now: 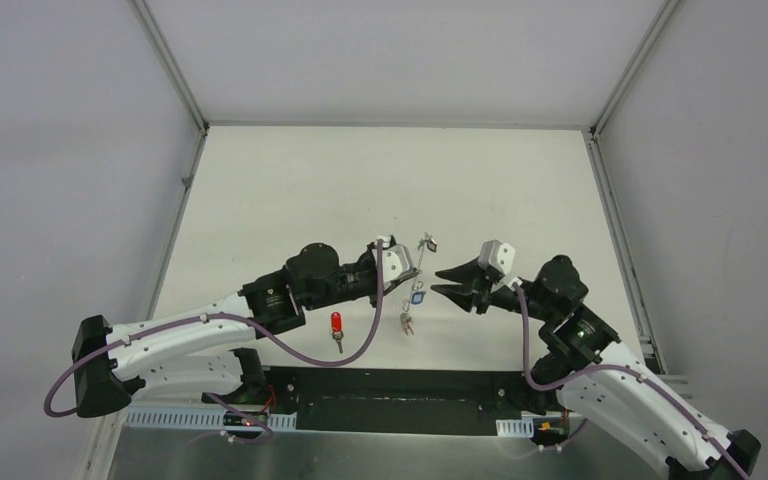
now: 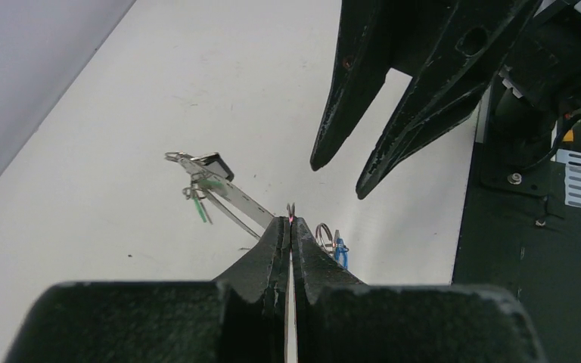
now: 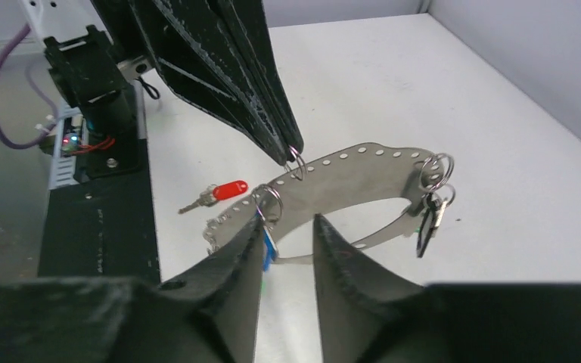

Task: Put the keys on the keyring
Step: Adjust the keyring at the center of the board.

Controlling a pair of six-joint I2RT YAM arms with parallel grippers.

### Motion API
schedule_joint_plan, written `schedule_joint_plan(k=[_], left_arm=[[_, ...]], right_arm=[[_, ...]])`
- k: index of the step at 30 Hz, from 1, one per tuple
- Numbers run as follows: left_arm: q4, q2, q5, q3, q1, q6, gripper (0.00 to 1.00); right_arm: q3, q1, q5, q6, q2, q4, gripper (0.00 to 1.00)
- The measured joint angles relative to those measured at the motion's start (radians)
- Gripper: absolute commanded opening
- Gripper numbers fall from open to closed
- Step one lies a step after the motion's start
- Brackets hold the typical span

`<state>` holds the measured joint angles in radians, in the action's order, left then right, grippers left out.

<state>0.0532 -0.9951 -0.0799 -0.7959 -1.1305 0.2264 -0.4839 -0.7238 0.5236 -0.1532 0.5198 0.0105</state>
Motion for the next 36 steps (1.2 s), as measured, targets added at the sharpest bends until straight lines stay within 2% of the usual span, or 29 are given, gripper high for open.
schedule_joint_plan(k=[5,16,18,22,27,32,33,36], left_arm=[[0.016,0.008,-0.031,0.02,0.0,-0.018,0.0],[0.023,0.008,-0.083,0.021,0.0,-0.033,0.0],[0.023,0.008,-0.084,0.021,0.0,-0.034,0.0],[0.023,0.008,-0.086,0.021,0.0,-0.034,0.0],[0.022,0.008,-0.094,0.021,0.0,-0.034,0.0],[0.021,0.014,-0.098,0.025,0.0,-0.034,0.0],[0.021,0.016,-0.098,0.026,0.0,-0.034,0.02],[0.014,0.024,-0.097,0.026,0.0,-0.03,0.25]], right_arm=[[0.0,0.0,0.046,0.005,0.076,-0.088,0.3],[0.0,0.0,0.138,0.003,0.154,-0.168,0.34],[0.0,0.0,0.157,0.002,0.162,-0.173,0.32],[0.0,0.0,0.181,-0.004,0.169,-0.175,0.16],[-0.005,0.005,0.18,-0.005,0.175,-0.177,0.01],[-0.011,0.006,0.179,-0.005,0.179,-0.171,0.0],[-0.015,0.006,0.179,-0.005,0.18,-0.167,0.0],[-0.042,0.006,0.184,-0.01,0.185,-0.123,0.0]])
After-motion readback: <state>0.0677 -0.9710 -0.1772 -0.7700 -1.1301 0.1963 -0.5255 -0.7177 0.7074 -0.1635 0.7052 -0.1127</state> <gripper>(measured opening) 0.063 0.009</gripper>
